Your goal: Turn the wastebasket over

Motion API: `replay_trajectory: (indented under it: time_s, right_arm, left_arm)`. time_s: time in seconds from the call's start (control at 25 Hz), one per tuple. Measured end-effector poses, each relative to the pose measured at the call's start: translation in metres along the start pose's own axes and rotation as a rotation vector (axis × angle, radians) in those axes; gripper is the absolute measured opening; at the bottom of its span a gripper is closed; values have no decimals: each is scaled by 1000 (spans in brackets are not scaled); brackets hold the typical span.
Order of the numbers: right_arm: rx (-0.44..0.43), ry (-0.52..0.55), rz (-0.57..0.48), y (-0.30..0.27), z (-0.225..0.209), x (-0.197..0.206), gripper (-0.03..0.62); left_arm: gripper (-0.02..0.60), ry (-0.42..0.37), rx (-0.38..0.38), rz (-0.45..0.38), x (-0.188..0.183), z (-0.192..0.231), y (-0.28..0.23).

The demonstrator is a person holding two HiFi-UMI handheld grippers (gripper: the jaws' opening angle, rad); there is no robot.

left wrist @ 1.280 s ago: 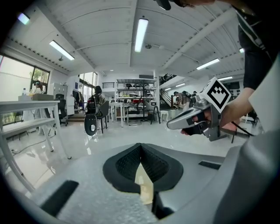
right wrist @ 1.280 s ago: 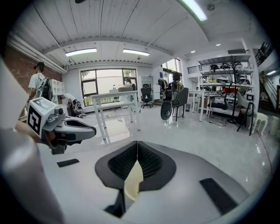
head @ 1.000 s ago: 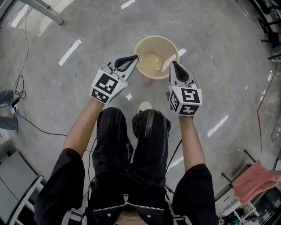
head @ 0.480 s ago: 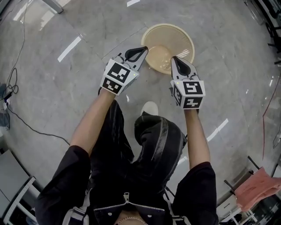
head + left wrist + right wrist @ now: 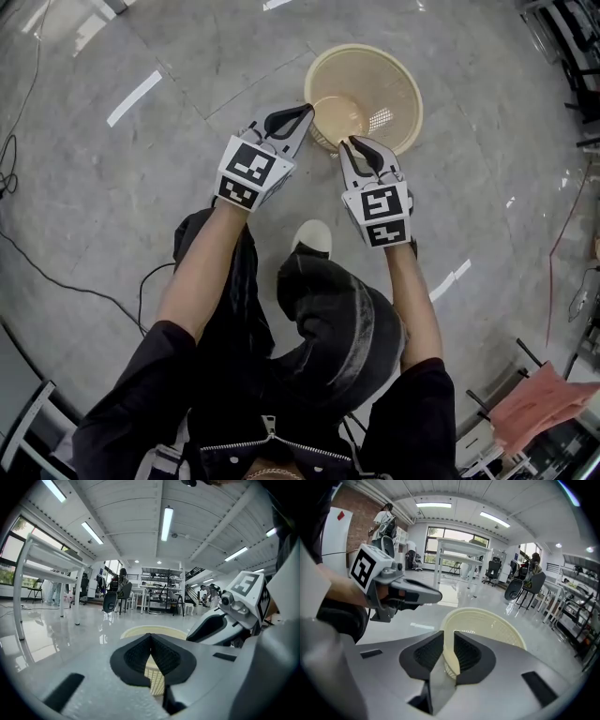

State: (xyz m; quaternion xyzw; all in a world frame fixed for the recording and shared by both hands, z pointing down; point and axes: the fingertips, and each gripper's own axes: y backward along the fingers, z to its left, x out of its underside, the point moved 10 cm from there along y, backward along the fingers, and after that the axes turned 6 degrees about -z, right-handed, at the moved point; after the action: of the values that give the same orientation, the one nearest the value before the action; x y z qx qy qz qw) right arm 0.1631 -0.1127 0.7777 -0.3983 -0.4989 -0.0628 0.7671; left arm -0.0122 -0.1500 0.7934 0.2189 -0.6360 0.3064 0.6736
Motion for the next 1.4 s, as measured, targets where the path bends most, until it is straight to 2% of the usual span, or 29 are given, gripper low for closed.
replay_trajectory:
  time_s: [0.08, 0.12, 0.4, 0.6, 0.76, 1.08, 1.24, 1.4]
  right_arm:
    - [-13, 29, 36, -7, 5, 7, 110]
    - [-12, 57, 54, -11, 6, 9, 117]
    - [48, 241, 187, -32, 15, 23, 117]
    - [61, 286, 239, -39, 16, 21, 114]
    - [66, 352, 282, -44, 20, 21, 86]
    - [63, 355, 262, -43, 21, 19, 67]
    - [74, 340, 205, -40, 20, 11, 63]
    - [85, 266, 118, -35, 17, -5, 60]
  left_arm:
    - [5, -16, 10, -19, -5, 1, 2]
    - [5, -17, 10, -23, -5, 2, 2]
    - [5, -30, 4, 2, -4, 8, 10]
    - [5, -13, -13, 2, -4, 17, 17]
    - [5, -7, -14, -4, -5, 19, 20]
    - [5, -24, 8, 13, -6, 17, 23]
    - [5, -10, -19, 3, -9, 23, 28]
    - [5, 2, -21, 19, -4, 28, 33]
